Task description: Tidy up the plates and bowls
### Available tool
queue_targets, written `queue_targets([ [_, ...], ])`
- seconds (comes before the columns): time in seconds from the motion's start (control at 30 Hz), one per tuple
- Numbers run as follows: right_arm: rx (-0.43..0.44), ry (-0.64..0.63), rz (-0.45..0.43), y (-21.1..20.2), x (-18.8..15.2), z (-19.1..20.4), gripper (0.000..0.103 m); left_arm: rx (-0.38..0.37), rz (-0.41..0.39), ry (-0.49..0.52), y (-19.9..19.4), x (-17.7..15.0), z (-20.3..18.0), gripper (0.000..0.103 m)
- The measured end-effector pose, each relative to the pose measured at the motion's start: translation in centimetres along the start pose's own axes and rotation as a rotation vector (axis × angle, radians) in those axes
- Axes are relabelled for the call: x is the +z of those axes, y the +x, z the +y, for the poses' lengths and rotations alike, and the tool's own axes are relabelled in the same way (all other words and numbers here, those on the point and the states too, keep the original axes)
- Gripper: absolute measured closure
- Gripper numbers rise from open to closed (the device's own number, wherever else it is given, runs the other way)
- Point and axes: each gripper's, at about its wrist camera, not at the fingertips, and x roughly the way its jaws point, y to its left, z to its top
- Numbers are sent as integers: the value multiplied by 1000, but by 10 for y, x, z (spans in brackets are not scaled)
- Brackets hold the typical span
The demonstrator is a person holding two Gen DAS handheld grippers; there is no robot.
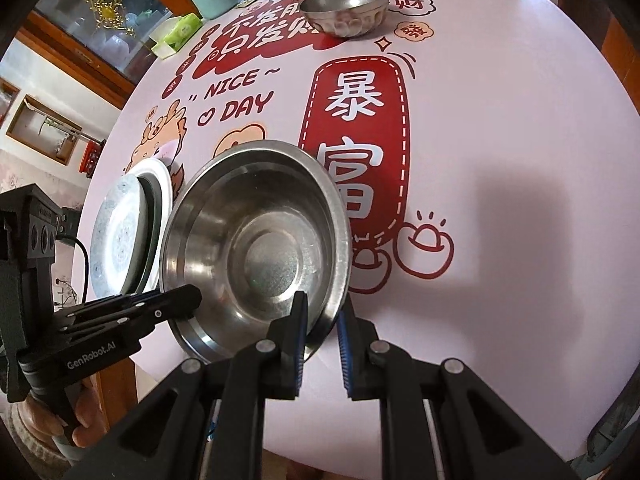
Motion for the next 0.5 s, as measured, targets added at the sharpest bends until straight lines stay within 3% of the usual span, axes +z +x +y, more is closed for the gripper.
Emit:
queue_targets([
  [0.5,-24,5,12,3,7,1,88,32,-11,46,-1,10,0,85],
])
